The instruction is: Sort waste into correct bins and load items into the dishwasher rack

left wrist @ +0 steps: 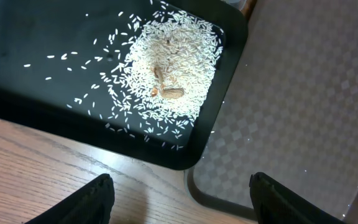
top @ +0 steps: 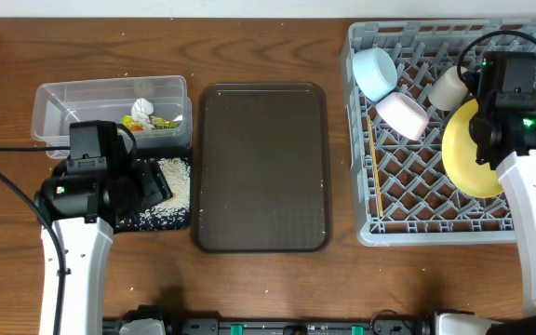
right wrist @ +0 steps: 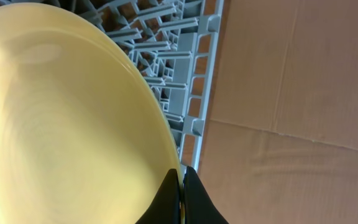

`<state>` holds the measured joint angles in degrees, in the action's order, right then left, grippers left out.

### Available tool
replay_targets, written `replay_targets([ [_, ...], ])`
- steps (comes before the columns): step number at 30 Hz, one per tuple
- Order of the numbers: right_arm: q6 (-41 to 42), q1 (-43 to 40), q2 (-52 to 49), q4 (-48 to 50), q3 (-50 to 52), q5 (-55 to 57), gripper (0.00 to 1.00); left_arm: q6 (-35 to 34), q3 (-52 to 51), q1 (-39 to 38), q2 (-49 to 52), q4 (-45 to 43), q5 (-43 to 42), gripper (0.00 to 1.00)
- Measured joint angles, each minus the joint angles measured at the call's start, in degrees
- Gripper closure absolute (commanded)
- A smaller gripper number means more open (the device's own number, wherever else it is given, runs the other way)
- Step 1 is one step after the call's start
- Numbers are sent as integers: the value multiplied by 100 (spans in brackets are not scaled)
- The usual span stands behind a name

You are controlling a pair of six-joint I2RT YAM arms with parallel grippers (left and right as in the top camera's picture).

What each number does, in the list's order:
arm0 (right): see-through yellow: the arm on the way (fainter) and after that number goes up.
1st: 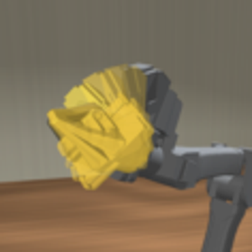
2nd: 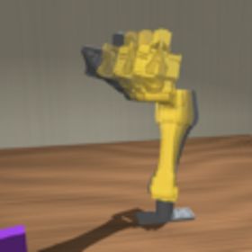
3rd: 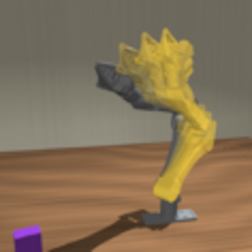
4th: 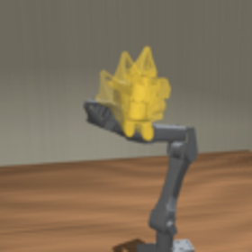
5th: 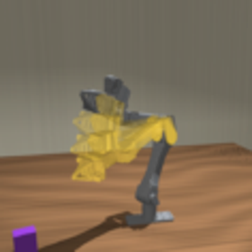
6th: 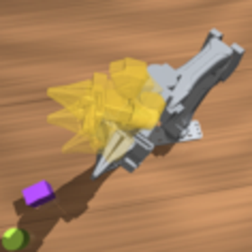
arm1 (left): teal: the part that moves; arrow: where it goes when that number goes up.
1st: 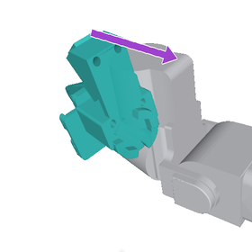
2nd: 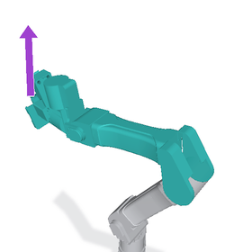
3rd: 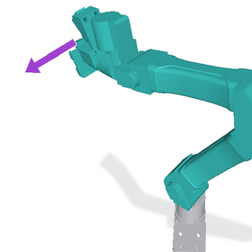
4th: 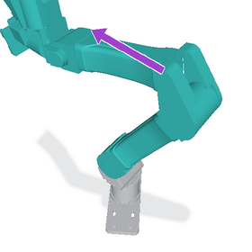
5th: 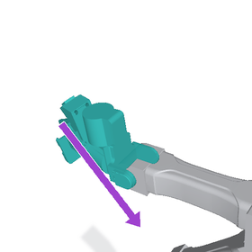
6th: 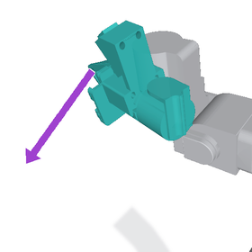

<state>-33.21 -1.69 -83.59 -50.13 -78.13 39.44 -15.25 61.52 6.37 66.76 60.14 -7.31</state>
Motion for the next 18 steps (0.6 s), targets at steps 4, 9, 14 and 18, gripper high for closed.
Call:
replay_targets([
  [4, 142, 4, -4, 81, 2, 46, 99, 0, 0, 0, 0, -2, 0, 28],
  [9, 291, 46, -4, 238, 2, 4, 99, 0, 0, 0, 0, -2, 0, 28],
  [14, 328, 291, -2, 328, 2, -83, 99, 0, 0, 0, 0, -2, 0, 28],
  [18, 446, 540, 11, 326, 4, -179, 99, 0, 0, 0, 0, -2, 0, 27],
])
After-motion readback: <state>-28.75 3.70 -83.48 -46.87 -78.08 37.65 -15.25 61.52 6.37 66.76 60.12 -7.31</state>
